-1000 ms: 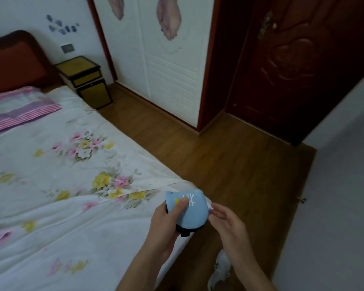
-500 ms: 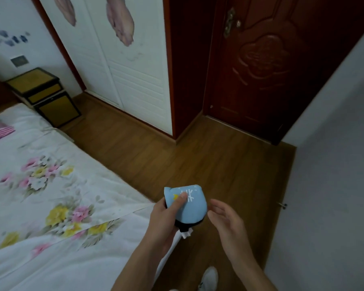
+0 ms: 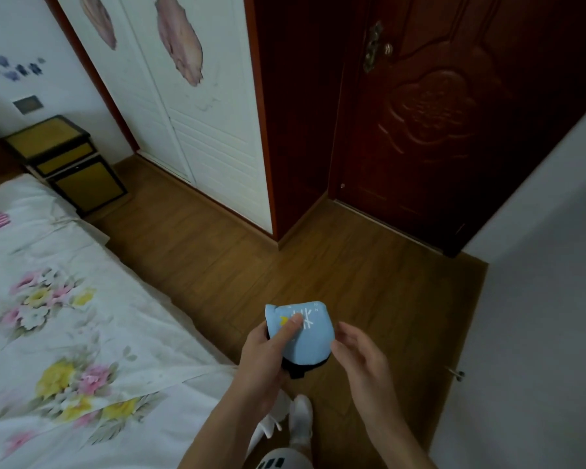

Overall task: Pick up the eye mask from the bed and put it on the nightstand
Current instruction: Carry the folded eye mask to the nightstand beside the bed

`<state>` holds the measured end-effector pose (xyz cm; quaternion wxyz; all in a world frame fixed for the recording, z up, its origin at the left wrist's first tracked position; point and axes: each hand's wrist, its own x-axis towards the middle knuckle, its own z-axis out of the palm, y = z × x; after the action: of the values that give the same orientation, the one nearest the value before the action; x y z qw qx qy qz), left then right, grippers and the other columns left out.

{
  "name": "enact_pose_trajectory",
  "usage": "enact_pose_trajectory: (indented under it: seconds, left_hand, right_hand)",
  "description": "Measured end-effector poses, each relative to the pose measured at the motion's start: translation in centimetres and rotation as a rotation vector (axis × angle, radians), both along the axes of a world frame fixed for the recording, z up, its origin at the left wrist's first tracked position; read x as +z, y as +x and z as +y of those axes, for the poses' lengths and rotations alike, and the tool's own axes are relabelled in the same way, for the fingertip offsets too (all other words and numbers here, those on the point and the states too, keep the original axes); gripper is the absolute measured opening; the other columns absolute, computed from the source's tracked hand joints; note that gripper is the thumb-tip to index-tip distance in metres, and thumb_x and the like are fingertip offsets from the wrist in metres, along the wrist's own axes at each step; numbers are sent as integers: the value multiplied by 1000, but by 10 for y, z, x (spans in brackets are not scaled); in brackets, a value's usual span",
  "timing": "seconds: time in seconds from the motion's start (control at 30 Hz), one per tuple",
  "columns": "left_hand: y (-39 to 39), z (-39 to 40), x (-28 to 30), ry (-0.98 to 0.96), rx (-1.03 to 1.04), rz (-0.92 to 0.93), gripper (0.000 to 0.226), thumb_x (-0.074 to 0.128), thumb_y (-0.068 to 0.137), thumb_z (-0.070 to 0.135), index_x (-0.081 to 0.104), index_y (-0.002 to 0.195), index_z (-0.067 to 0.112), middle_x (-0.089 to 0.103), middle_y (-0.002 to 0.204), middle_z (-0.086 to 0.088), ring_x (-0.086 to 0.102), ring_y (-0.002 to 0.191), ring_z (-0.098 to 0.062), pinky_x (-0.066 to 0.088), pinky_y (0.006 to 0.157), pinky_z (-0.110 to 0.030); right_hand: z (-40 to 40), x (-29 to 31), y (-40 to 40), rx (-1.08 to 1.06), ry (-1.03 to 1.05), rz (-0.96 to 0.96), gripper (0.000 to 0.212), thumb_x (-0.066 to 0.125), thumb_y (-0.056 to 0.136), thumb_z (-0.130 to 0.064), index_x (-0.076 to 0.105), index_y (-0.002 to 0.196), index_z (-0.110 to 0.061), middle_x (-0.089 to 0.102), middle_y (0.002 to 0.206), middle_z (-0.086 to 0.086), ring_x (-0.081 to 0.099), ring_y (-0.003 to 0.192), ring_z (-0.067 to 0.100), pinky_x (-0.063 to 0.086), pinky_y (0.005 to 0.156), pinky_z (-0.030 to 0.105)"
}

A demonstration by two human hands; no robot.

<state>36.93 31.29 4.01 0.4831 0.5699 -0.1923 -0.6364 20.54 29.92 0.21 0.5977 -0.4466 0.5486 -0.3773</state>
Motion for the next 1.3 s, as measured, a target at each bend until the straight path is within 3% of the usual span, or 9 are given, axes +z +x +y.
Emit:
enact_pose_trajectory:
  seconds: [0.17, 0.3, 0.4, 0.47, 0.73, 0.93, 1.13, 1.3]
  left_hand:
    - [6, -51, -8, -15, 59, -1, 43, 75, 80, 39, 70, 110, 8, 78, 91, -17, 74, 74, -28, 53, 50, -31]
    - [25, -103, -13, -25, 128, 16, 41, 73, 85, 35, 68, 112, 6, 78, 96, -18, 75, 82, -33, 56, 68, -46]
    - [49, -143, -15, -25, 198, 6, 40, 72, 85, 35, 68, 111, 5, 78, 91, -17, 74, 73, -27, 52, 48, -31]
    - [66, -166, -16, -24, 257, 8, 40, 73, 85, 35, 69, 110, 4, 78, 89, -17, 74, 70, -26, 50, 44, -28]
    - [145, -219, -16, -32, 452, 1, 41, 74, 84, 38, 69, 111, 7, 79, 93, -16, 76, 78, -29, 52, 46, -27]
    - [205, -243, -18, -21, 604, -29, 43, 76, 81, 41, 71, 108, 9, 78, 94, -17, 76, 81, -31, 52, 47, -30]
    - [270, -292, -21, 10, 735, -47, 39, 74, 82, 39, 70, 108, 10, 78, 93, -17, 76, 79, -32, 54, 49, -32]
    - [339, -355, -15, 3, 854, -34, 36, 74, 83, 36, 70, 107, 10, 78, 91, -17, 75, 74, -30, 52, 46, -31]
  right_hand:
    - [-59, -2, 8, 37, -2, 8, 21, 68, 88, -26, 62, 104, -39, 73, 95, -23, 67, 94, -6, 54, 70, 12]
    - [-118, -1, 30, 83, 11, 10, 27, 68, 88, -25, 60, 112, -35, 72, 104, -13, 67, 96, -4, 56, 75, 20]
    - [-165, -2, 54, 125, 14, 2, 31, 68, 88, -24, 62, 119, -25, 72, 109, -6, 68, 100, 3, 56, 80, 25]
    - [-195, -2, 72, 176, 21, 7, 35, 69, 87, -28, 62, 122, -24, 72, 112, -6, 68, 103, 5, 55, 86, 28]
    - [-279, -3, 162, 381, 27, 19, 36, 70, 86, -30, 61, 120, -29, 72, 110, -9, 68, 102, 3, 54, 83, 26]
    - [-326, -1, 237, 525, 20, 28, 37, 70, 85, -29, 63, 121, -22, 72, 112, -1, 68, 105, 11, 55, 91, 35]
    - [-388, -8, 320, 650, 43, 3, 33, 70, 86, -24, 63, 118, -21, 73, 107, -2, 70, 96, 5, 55, 77, 24]
    - [-464, -3, 402, 759, 41, -31, 32, 69, 86, -25, 63, 117, -22, 72, 110, -2, 69, 101, 8, 55, 86, 30]
